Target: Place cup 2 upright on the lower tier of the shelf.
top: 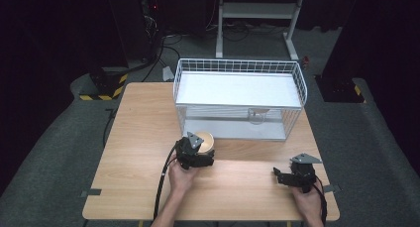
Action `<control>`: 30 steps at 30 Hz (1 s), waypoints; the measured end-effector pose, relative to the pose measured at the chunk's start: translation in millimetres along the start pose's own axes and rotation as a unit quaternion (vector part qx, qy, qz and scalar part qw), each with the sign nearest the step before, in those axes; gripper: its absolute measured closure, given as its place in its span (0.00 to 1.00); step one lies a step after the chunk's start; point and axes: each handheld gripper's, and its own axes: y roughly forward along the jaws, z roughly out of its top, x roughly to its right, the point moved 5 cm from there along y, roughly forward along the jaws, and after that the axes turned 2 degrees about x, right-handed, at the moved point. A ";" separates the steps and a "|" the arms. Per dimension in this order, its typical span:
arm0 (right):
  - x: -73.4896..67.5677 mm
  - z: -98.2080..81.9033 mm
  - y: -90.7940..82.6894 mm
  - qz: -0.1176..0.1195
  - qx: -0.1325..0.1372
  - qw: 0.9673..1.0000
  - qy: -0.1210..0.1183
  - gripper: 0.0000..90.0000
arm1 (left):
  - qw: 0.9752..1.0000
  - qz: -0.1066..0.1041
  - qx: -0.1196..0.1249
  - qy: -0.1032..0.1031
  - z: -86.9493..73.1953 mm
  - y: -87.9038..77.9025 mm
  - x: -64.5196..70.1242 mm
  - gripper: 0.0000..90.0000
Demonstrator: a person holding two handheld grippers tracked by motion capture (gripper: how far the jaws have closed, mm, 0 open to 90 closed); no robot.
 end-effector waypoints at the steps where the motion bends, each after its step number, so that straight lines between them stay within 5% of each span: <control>1: 0.0 0.0 0.0 0.000 0.000 1.000 0.000 0.17 | 1.000 -0.001 0.001 -0.002 1.0 0.1 0.8 0.10; 19: 0.1 0.0 0.0 0.000 0.000 1.000 0.001 0.17 | 1.000 -0.004 -0.005 0.018 23.5 9.6 4.0 0.10; 30: 0.1 0.0 0.0 -0.001 0.000 1.000 0.001 0.17 | 1.000 -0.001 -0.015 0.013 36.5 20.1 -2.1 0.10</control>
